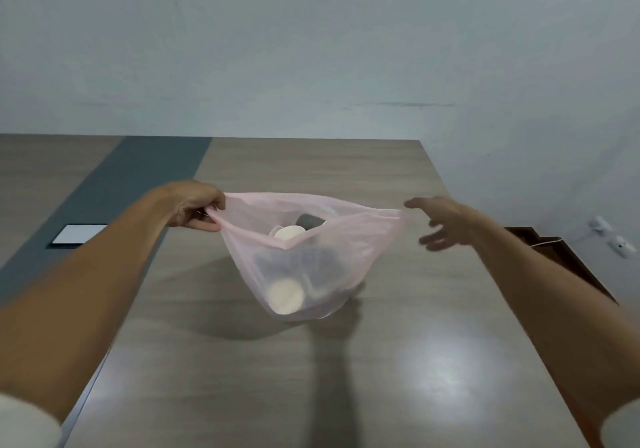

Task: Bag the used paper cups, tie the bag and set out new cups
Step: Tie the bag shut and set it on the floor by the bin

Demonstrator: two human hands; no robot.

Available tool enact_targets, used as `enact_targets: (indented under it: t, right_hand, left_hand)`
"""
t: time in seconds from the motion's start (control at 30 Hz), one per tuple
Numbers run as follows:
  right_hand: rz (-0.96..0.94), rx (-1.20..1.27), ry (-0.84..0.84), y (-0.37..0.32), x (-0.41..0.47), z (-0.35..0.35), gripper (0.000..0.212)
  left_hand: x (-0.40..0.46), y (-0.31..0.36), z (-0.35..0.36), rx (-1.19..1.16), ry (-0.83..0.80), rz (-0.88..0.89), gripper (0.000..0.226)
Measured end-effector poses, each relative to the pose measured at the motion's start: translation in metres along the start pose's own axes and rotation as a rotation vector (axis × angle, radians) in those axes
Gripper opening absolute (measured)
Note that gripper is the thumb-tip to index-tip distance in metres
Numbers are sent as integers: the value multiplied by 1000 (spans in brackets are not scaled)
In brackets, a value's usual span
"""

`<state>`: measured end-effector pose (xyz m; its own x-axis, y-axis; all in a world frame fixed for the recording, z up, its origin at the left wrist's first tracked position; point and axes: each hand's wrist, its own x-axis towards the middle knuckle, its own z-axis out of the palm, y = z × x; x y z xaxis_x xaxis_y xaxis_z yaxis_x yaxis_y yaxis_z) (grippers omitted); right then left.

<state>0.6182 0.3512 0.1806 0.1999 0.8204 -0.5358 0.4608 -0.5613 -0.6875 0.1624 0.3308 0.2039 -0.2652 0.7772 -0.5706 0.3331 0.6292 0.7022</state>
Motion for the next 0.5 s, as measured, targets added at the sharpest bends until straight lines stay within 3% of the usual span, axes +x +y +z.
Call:
enact_targets:
  t: [0.07,0.1,0.2,0.33,0.5]
  right_hand:
    - [76,95,-132,14,-6,30,58]
    - [35,133,-133,20,-4,43,47]
    - [-90,264,27,28,4,63,15]
    - [-263,215,130,7,10,32,23]
    - [-523,259,315,-39,6,-16,19]
  left_hand:
    - [-1,0,4,17,-1,9,4]
    - [0,0,7,33,8,17,5]
    - [1,-4,10,143,73,52,9]
    - [-3,-9,-1,446,230,150,18]
    - [-5,11,-13,289,354,409,20]
